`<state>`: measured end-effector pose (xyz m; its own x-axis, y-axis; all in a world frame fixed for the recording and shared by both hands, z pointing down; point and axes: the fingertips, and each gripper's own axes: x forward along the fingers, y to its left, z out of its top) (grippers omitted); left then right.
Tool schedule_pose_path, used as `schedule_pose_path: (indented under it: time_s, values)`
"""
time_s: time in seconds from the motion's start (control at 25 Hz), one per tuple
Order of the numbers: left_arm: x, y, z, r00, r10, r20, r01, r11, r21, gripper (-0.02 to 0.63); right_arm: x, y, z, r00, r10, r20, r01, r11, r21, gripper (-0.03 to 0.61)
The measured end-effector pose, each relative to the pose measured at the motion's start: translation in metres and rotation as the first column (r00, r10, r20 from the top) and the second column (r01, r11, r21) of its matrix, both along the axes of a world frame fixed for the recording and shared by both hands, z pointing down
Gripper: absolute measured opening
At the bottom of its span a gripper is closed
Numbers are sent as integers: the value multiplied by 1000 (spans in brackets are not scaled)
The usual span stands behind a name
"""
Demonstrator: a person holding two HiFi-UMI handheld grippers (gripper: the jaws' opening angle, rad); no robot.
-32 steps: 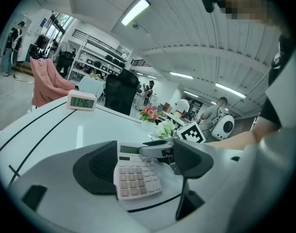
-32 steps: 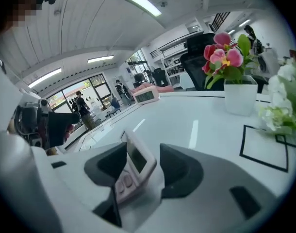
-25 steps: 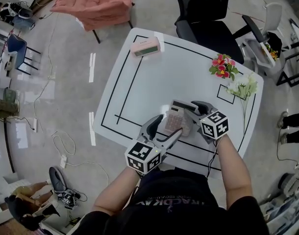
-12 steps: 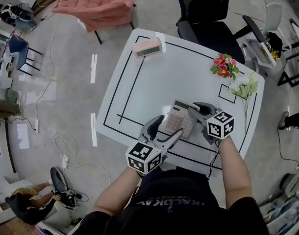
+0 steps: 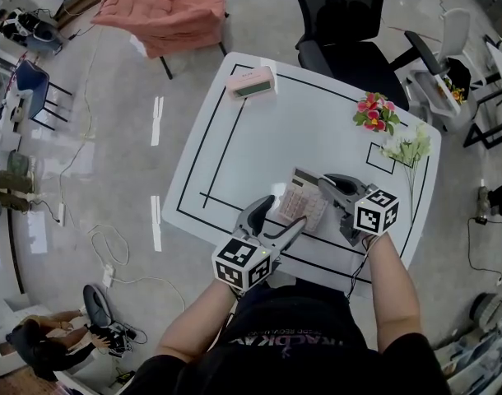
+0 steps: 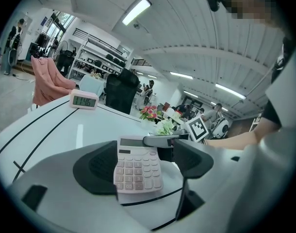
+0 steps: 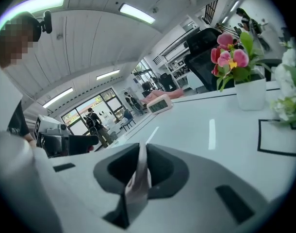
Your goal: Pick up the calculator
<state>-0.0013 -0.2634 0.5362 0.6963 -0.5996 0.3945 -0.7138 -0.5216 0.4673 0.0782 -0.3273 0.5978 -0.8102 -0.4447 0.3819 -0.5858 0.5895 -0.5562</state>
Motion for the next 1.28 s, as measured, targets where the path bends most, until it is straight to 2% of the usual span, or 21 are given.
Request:
schedule_pose_path:
  time_s: [0.28,0.8,1.04,1.2,1.28]
  values:
    - [-9,3,11,1000,-4,4,4,999,-33,351,4,-2,-22,999,26,28,-27,999,42,48]
    - [-15,1,11,999,13,-51,-17,997,-71,351,-6,18,-92,980,-40,193,12,989,147,48]
    - [-10,5,2,993,46,-108,-56,995,-86,351,-8,27,-117,970,-67,235,22,982,189,48]
    - [-2,11,-8,978,90,-186,-110,989,-99,347,-11,34,-128,959,-84,269,29,979,204,48]
    - [1,16,-13,967,118,-228,-145,984,-104,325,-13,39,-134,952,-96,291,35,977,210,48]
